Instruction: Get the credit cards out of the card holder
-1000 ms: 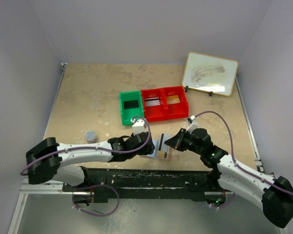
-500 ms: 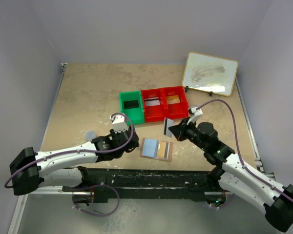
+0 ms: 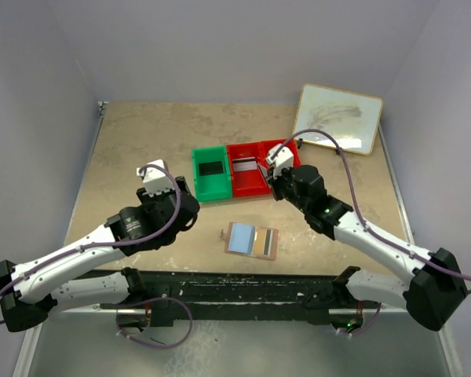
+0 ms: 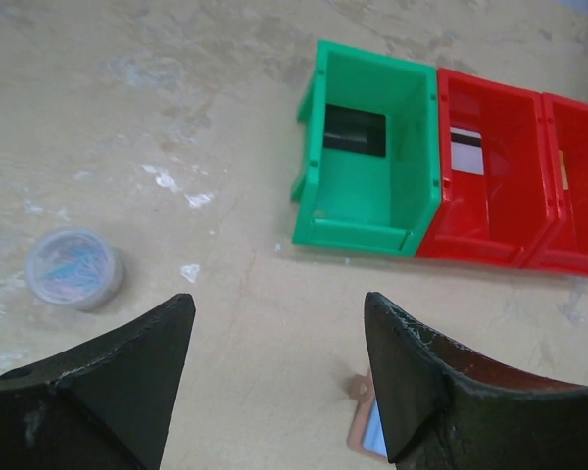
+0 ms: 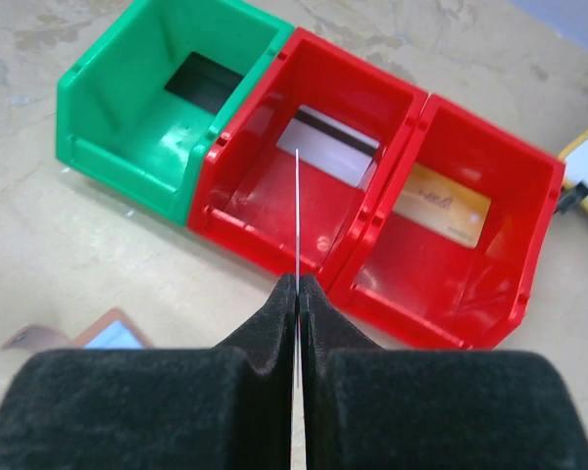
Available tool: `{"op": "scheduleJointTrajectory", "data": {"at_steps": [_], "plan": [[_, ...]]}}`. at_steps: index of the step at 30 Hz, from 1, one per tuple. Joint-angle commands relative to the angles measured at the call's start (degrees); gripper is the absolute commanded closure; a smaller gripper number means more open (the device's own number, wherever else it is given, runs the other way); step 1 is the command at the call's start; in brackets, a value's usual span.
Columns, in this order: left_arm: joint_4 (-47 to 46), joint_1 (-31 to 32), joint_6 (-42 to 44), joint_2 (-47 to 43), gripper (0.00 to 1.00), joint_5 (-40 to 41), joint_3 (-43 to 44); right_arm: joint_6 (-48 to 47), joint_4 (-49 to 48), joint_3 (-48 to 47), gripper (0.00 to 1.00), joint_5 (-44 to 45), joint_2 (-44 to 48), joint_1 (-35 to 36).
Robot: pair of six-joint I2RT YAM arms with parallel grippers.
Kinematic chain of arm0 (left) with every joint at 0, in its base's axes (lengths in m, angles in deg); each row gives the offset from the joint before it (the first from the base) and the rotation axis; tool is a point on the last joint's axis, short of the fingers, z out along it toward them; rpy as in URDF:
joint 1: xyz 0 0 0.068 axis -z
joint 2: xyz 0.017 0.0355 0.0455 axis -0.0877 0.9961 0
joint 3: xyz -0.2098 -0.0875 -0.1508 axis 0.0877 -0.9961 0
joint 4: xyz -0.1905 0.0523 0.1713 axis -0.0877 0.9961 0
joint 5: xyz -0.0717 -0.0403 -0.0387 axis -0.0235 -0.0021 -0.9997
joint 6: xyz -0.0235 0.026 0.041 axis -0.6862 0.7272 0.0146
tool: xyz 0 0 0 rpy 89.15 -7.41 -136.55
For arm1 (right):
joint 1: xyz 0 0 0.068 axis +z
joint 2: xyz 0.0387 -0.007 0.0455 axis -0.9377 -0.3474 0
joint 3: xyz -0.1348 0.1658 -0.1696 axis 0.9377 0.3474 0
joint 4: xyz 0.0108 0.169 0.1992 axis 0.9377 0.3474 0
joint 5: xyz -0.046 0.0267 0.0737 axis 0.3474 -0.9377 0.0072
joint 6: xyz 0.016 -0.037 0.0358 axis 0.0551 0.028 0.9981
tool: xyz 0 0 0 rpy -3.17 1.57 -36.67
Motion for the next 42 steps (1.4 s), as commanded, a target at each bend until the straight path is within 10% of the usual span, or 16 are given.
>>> {"op": "scheduleJointTrajectory", "data": {"at_steps": [1, 17, 28, 42], "plan": [[6.20, -0.26, 5.37, -2.19, 0.31, 7.08, 2.00, -11.12, -4.89, -6.12, 1.00, 0.97, -6.43, -0.16], [0.30, -0.69, 12.87, -5.69, 0.29, 8.87, -4.82, -26.05, -4.22, -23.35, 1.00, -10.04, -29.11, -4.04], [-9.39, -21.79, 22.28, -2.14, 0.28, -10.43, -6.23, -35.98, -3.31, -29.56, 1.00, -10.06, -40.31, -5.19], [-7.75, -22.22, 21.68, -0.93, 0.27, -7.62, -5.01, -43.14, -10.66, -31.83, 1.00, -3.69, -47.74, -5.33]]}}
